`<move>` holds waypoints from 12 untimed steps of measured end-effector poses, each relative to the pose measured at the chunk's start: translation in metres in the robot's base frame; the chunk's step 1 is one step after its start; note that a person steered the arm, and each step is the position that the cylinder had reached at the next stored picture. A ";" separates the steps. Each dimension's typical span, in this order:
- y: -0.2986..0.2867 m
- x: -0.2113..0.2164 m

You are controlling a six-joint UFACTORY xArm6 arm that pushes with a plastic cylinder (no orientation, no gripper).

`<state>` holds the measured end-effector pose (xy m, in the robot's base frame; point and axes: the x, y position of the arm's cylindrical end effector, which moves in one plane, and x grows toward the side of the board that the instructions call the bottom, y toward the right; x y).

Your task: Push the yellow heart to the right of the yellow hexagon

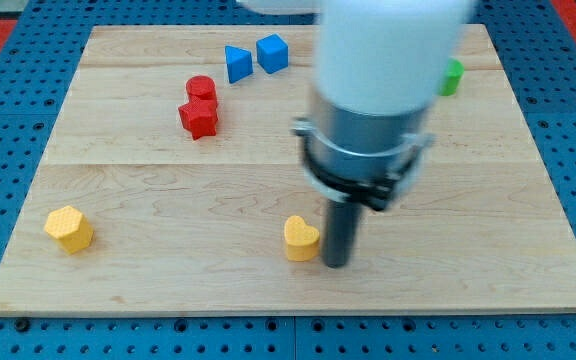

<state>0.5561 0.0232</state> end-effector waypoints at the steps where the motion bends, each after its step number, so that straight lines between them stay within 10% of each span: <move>1: -0.029 -0.029; 5: -0.184 -0.058; 7: -0.097 -0.061; 10: -0.145 0.001; 12: -0.119 -0.053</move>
<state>0.5032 -0.0955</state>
